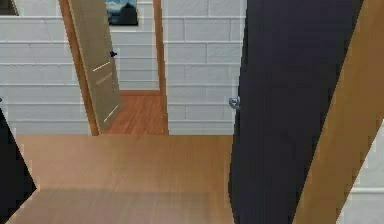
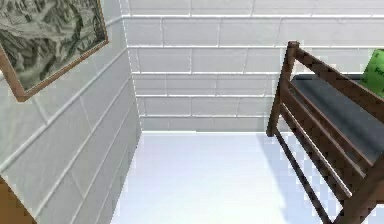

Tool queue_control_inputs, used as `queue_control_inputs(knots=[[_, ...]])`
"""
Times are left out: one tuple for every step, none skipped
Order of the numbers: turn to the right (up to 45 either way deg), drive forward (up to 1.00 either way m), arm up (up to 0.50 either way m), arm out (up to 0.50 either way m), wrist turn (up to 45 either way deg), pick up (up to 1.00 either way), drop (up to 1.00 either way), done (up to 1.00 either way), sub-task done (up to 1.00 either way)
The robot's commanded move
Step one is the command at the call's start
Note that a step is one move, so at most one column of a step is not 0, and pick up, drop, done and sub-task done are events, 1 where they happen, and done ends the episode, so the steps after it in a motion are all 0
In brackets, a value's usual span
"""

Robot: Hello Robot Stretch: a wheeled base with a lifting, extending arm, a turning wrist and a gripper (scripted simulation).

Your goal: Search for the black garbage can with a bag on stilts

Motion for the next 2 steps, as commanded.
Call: queue_control_inputs(knots=[[-12.0, 0.00, 0.00, 0.00, 0.0, 0.00, 0.00, 0.00, 0.00], [0.0, 1.00, 0.00, 0.00, 0.0, 0.00, 0.00, 0.00, 0.00]])
